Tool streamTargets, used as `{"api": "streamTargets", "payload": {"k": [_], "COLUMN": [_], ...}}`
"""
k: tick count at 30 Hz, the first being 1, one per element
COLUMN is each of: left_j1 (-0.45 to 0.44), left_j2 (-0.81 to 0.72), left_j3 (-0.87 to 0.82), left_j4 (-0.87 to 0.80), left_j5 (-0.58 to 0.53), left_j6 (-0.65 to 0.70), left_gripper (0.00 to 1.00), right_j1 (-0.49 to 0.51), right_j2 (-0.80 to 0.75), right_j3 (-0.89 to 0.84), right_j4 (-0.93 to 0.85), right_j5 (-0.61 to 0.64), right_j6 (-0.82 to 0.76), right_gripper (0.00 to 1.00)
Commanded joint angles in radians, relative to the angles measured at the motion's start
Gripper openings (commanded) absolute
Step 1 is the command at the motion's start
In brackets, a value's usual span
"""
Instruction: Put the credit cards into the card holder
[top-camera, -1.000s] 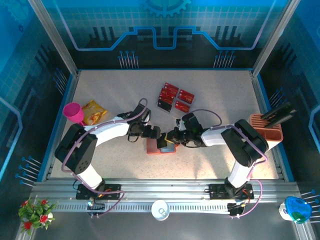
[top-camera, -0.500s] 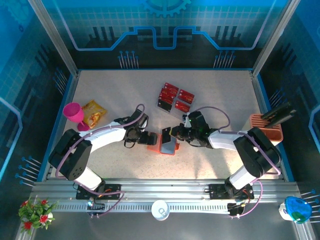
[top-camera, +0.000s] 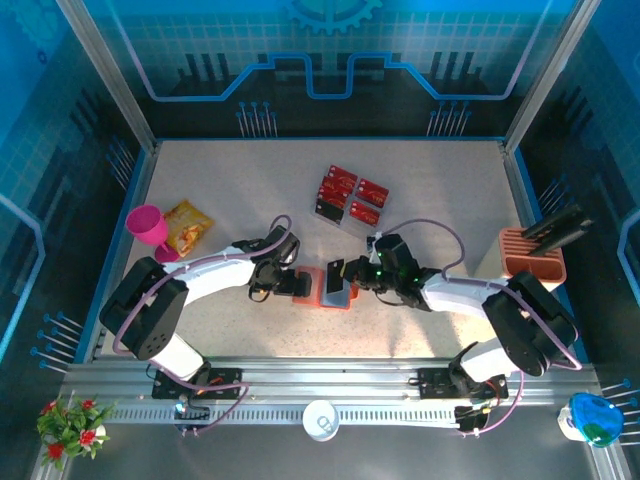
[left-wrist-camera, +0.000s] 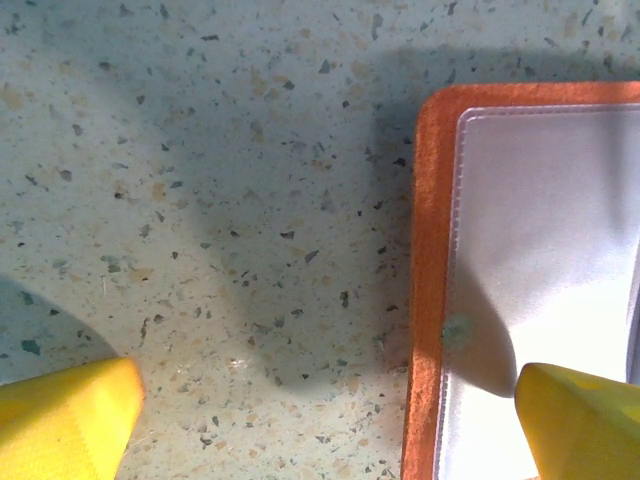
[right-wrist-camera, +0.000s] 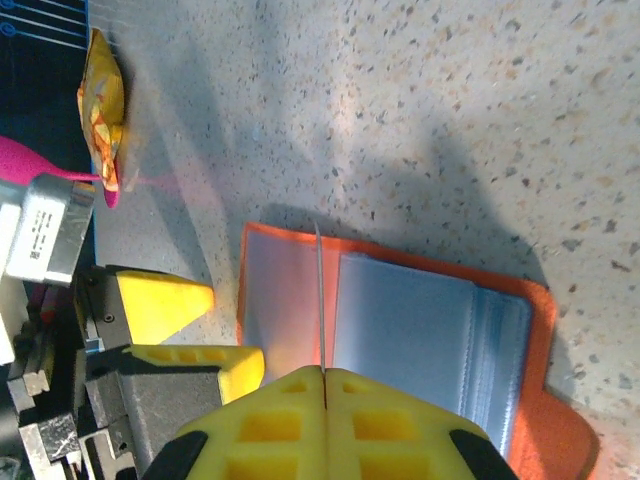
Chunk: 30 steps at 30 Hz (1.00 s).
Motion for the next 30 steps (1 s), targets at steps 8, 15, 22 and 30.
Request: {"api": "streamTargets", "payload": {"k": [8, 15, 22, 30], "left_j1": [-0.008, -0.013, -0.014, -0.014], "left_j2": [0.024, 0.027, 0.041, 0.025], "left_j3": [-0.044, -0.056, -0.052, -0.04], "left_j4": [-0.069, -0.075, -0.076, -0.081], "left_j5": [-0.014, -0.011, -0.005, 0.005], "left_j6": [-0.057, -0.076, -0.07, -0.063], "left_gripper": [0.97, 0.97, 0.94, 0.93], "right_j1": [0.108, 0.153, 0.169, 0.177], "right_j2": [0.057, 0.07, 0.065, 0.08], "right_j3": [-0.013, -0.046, -0.084, -0.125], "right_j4": [0.136, 0.204, 0.248, 0.331], "right_j5": [0.146, 0.234, 0.29, 0.31], "right_j6": [-0.013, 0.01, 0.043, 0.091], "right_gripper": [0.0, 0.0, 0.0, 0.0]}}
